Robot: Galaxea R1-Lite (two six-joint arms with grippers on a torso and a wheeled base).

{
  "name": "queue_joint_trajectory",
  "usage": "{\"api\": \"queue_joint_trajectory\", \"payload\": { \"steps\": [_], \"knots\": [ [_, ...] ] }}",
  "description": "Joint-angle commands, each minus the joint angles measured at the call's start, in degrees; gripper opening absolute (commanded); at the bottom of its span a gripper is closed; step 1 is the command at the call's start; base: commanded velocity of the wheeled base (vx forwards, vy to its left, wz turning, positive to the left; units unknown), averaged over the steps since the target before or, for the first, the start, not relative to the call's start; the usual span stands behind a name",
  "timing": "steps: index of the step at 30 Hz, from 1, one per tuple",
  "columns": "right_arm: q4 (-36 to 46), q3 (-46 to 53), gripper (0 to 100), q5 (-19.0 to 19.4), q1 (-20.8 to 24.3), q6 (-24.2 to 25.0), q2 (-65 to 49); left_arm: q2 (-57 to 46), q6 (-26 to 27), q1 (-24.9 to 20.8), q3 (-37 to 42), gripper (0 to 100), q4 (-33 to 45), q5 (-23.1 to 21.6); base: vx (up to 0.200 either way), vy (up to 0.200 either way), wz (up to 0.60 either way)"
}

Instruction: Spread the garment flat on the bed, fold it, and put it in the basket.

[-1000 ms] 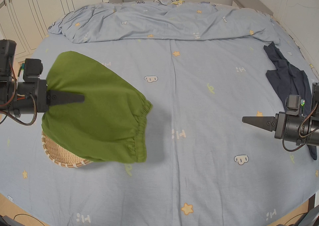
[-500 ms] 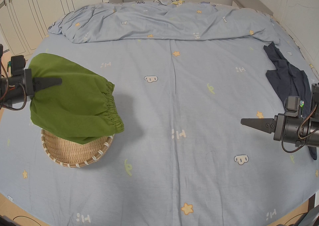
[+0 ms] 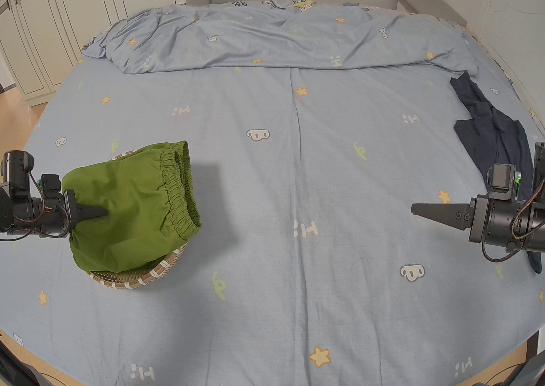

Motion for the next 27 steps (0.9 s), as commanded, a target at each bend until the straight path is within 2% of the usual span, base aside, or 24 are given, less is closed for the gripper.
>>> {"api": "queue_joint_trajectory", "payload": {
  "steps": [1,5,6,14,19,23,27],
  "knots": [
    [-0.04,0.24,100,0.01,0.46,0.01,-0.21,1.83,-0.12,-0.26,0.52,0,-0.01,0.02,0.0,0.0,0.0],
    [-0.04,0.15,100,0.01,0.46,0.01,-0.3,1.39,-0.21,-0.35,0.35,0,0.08,0.1,0.0,0.0,0.0],
    [-0.04,0.15,100,0.01,0.37,0.01,-0.3,1.21,-0.3,-0.35,0.26,100,0.16,0.1,0.0,0.0,0.0],
    [-0.12,0.15,100,0.01,0.19,0.01,-0.3,-7.93,-1.35,0.01,0.79,100,0.78,0.37,0.0,0.0,0.0],
    [-0.21,0.15,100,-0.08,0.02,0.01,-0.3,-16.1,-1.0,0.8,0.26,100,4.65,1.51,0.0,0.0,0.0],
    [-0.3,0.06,100,-1.14,-0.16,-0.17,-0.65,-23.04,1.55,3.35,0.88,100,6.84,3.18,0.0,0.0,0.0],
    [0.14,1.03,100,-3.07,0.28,-1.22,-8.21,-31.39,7.0,4.93,3.07,100,8.95,4.59,0.0,0.0,0.0]
  ]
}}
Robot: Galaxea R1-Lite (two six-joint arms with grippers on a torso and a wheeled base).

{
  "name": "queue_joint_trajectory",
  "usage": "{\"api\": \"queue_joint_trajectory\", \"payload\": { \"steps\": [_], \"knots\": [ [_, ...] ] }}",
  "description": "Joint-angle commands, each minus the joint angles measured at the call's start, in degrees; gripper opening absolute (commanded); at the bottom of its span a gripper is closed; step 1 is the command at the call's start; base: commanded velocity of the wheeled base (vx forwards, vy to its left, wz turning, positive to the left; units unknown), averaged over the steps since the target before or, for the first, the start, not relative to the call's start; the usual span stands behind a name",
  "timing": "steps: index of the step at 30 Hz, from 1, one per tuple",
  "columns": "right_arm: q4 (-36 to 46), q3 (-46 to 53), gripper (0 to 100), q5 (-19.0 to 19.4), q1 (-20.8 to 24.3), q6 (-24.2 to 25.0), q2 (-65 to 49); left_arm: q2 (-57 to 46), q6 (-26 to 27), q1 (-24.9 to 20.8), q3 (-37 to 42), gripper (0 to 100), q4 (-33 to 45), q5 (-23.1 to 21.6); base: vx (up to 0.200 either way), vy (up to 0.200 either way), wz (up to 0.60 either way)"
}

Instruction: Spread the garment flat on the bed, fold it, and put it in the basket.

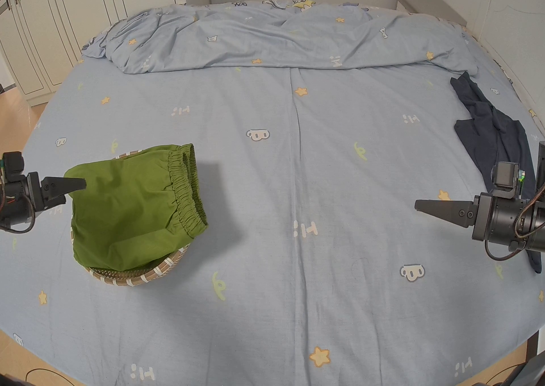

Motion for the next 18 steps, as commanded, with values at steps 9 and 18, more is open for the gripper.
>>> {"api": "queue_joint_trajectory", "payload": {
  "steps": [9,18],
  "knots": [
    [0.07,19.29,100,-1.62,-2.47,-16.69,-27.52,-37.16,4.93,-6.41,17.06,100,2.15,0.52,0.0,0.0,0.0],
    [13.17,27.02,100,-1.53,-6.25,-15.54,-54.24,-59.66,4.4,-15.46,29.19,100,7.95,0.61,0.0,0.0,0.0]
  ]
}}
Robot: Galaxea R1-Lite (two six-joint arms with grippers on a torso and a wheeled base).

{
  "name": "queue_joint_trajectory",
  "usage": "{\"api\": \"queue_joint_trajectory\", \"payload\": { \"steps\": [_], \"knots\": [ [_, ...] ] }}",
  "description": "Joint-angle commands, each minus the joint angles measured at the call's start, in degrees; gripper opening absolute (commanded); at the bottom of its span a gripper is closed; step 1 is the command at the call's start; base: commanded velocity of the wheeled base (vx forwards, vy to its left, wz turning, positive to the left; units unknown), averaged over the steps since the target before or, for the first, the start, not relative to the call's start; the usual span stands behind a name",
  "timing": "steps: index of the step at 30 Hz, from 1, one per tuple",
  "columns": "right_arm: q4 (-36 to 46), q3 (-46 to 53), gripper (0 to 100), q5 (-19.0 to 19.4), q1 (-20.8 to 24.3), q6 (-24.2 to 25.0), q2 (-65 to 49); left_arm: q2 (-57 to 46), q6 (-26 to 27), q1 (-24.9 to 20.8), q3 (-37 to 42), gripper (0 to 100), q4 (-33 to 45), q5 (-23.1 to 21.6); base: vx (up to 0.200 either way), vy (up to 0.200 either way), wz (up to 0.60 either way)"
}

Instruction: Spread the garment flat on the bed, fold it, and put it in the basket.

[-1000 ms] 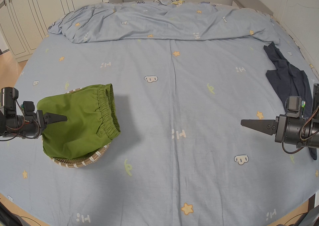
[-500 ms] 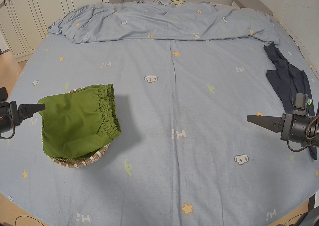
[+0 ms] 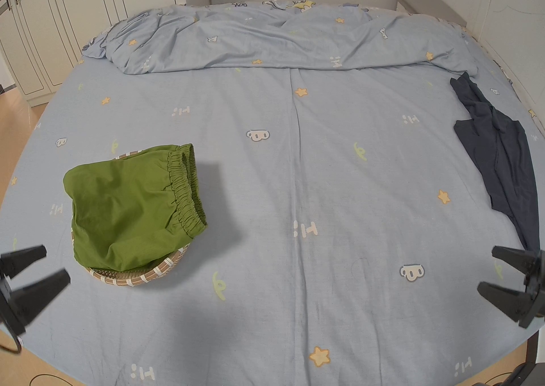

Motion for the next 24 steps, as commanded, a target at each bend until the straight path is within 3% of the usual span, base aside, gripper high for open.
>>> {"api": "queue_joint_trajectory", "payload": {
  "steps": [1,7,11,13,17,18,20,21,22,23,24],
  "knots": [
    [14.36,7.64,100,-0.06,-3.09,-0.93,-28.49,-24.92,-0.03,-8.72,12.91,100,4.85,0.06,0.0,0.0,0.0],
    [30.79,7.55,100,-0.14,-0.45,-0.93,-42.81,-33.88,-0.03,-9.07,18.27,100,6.87,0.06,0.0,0.0,0.0],
    [30.44,8.95,100,-0.5,-0.37,-0.41,-42.64,-36.17,1.2,-9.87,22.05,100,6.26,0.06,0.0,0.0,0.0],
    [29.04,9.39,100,-1.81,-0.37,-0.05,-42.55,-36.17,5.59,-9.95,25.57,100,6.0,0.68,0.0,0.0,0.0],
    [28.6,9.48,100,-6.12,-0.45,0.03,-42.55,-36.26,6.21,-9.95,25.39,100,5.91,1.64,0.0,0.0,0.0],
    [28.69,9.39,100,-9.72,-0.37,0.03,-42.46,-36.26,5.15,-9.95,25.39,100,6.0,4.02,0.0,0.0,0.0],
    [28.69,9.39,100,-9.99,-0.45,0.03,-42.46,-36.26,5.06,-9.95,25.39,100,5.91,4.28,0.0,0.0,0.0],
    [28.69,9.39,100,-10.6,-0.63,-0.49,-42.38,-36.26,1.99,-9.87,25.57,100,5.82,13.51,0.0,0.0,0.0],
    [28.69,9.39,100,-11.13,-0.72,-0.49,-42.38,-36.26,0.85,-9.87,25.65,100,5.73,18.78,0.0,0.0,0.0],
    [28.69,9.39,100,-11.13,-0.72,-0.49,-42.38,-36.26,0.85,-9.87,25.65,100,5.73,18.78,0.0,0.0,0.0],
    [28.33,9.83,100,-12.19,-0.72,-0.67,-42.46,-36.26,-4.43,-9.87,26.18,100,3.89,33.72,0.0,0.0,0.0]
  ]
}}
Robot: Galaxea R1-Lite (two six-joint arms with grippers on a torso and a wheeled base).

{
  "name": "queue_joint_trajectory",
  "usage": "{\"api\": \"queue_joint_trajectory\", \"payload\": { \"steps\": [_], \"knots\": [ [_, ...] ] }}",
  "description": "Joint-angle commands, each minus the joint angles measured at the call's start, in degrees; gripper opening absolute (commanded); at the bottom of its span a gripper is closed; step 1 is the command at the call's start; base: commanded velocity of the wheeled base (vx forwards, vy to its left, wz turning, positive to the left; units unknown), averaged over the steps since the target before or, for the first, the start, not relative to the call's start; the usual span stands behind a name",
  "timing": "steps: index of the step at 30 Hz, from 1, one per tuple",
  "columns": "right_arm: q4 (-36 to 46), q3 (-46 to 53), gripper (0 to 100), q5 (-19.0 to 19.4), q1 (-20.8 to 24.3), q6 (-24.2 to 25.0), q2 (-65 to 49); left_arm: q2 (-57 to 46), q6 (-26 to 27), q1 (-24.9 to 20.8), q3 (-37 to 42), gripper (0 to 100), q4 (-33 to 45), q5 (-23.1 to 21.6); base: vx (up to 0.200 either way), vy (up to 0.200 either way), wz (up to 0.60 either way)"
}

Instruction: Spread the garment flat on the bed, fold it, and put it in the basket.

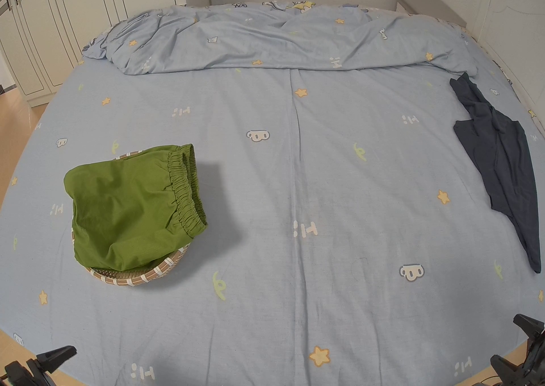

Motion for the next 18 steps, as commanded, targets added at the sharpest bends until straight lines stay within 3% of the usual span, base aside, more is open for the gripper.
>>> {"api": "queue_joint_trajectory", "payload": {
  "steps": [1,2,3,6,7,8,11,17,18],
  "knots": [
    [-0.51,0.74,100,-2.06,-0.16,-0.57,-0.5,-1.22,-8.65,-0.2,0.94,100,-2.12,26.08,0.0,0.0,0.0],
    [-1.21,1.0,100,-3.9,-0.42,-0.66,-0.5,-1.22,-11.11,-0.37,2.08,100,-4.58,35.48,0.0,0.0,0.0],
    [-1.48,1.0,100,-4.43,-1.3,-0.31,-0.5,-1.13,-10.05,-0.99,3.31,100,-6.16,36.63,0.0,0.0,0.0],
    [-1.39,1.0,100,-3.55,-7.28,-0.84,-0.33,-1.04,-6.45,-3.89,5.24,100,-9.85,36.54,0.0,0.0,0.0],
    [-1.3,1.0,100,-1.09,-12.02,-2.86,-0.94,-1.48,-5.57,-6.88,5.86,100,-10.91,36.01,0.0,0.0,0.0],
    [-1.3,1.09,100,1.19,-13.69,-4.09,-1.73,-1.57,-4.78,-7.32,5.86,100,-11.08,35.57,0.0,0.0,0.0],
    [-2.36,1.97,100,4.36,-13.52,-5.76,-5.42,-1.83,0.85,-6.35,6.74,100,-10.91,34.43,0.0,0.0,0.0],
    [-6.84,3.46,100,3.04,-13.52,0.39,-5.16,-6.23,1.81,-4.51,6.91,100,-11.26,34.08,0.0,0.0,0.0],
    [-8.25,3.9,100,-2.15,-13.52,0.3,-5.16,-6.23,1.46,-4.51,6.91,100,-11.17,34.34,0.0,0.0,0.0]
  ]
}}
